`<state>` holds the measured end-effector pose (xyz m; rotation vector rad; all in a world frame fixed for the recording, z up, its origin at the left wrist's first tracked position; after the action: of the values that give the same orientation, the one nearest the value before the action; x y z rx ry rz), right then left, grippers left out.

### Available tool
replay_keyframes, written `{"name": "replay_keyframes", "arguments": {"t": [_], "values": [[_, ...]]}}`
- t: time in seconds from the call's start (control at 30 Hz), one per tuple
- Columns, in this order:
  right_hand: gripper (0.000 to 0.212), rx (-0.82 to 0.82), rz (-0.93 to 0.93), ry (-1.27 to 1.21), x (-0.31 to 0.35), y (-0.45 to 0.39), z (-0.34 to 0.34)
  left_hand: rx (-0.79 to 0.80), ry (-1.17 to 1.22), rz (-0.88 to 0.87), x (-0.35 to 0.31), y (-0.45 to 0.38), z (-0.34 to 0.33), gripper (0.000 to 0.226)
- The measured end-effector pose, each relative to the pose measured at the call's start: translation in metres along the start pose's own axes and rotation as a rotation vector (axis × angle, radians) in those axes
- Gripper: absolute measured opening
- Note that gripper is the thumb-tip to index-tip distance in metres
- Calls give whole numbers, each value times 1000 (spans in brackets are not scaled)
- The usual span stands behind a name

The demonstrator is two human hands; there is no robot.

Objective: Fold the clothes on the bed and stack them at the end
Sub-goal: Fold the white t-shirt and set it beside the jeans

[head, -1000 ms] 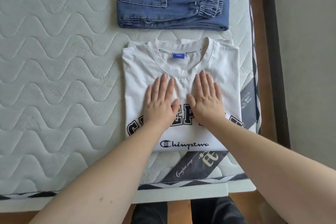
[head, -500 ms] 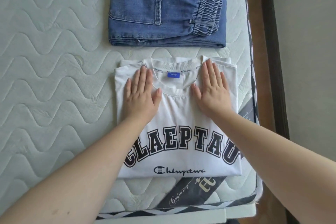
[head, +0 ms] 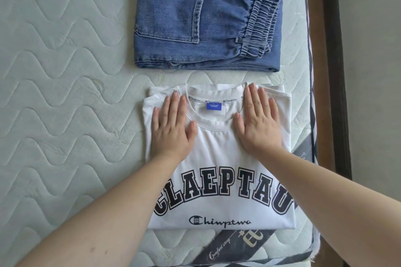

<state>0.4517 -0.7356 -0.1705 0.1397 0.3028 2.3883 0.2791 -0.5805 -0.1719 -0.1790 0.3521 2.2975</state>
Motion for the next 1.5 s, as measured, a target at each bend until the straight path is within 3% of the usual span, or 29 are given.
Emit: {"name": "replay_keyframes", "arguments": {"t": [0.3,0.53,0.67,0.83,1.03,1.23,1.5], "values": [[69,-30,9,8,-1,-2,-6,1,-19,-12,2,-2,-7,74],[69,68,30,-17,-4,0,11,101,48,-30,0,6,18,75],[65,27,-55,-17,12,53,14,-33,137,-66,-18,66,22,70],[62,17,-1,-114,56,157,-13,53,120,-124,-45,162,-15,64],[63,20,67,-4,27,220,-40,129,9,-204,-18,206,-33,65],[72,152,-55,20,-32,258,-51,218,-2,-64,28,237,-22,74],[77,252,-81,4,-30,285,-41,354,31,-10,53,276,3,75]]}}
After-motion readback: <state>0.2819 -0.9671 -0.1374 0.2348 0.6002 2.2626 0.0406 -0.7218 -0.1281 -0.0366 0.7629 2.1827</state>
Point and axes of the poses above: each hand's wrist, its own y-axis away from the middle knuckle, its own z-axis out of the back of the hand, x = y × z, the point moved 2 cm from there along -y, towards the middle knuckle, and after that the axes turned 8 degrees about y, right-handed, at the moved point
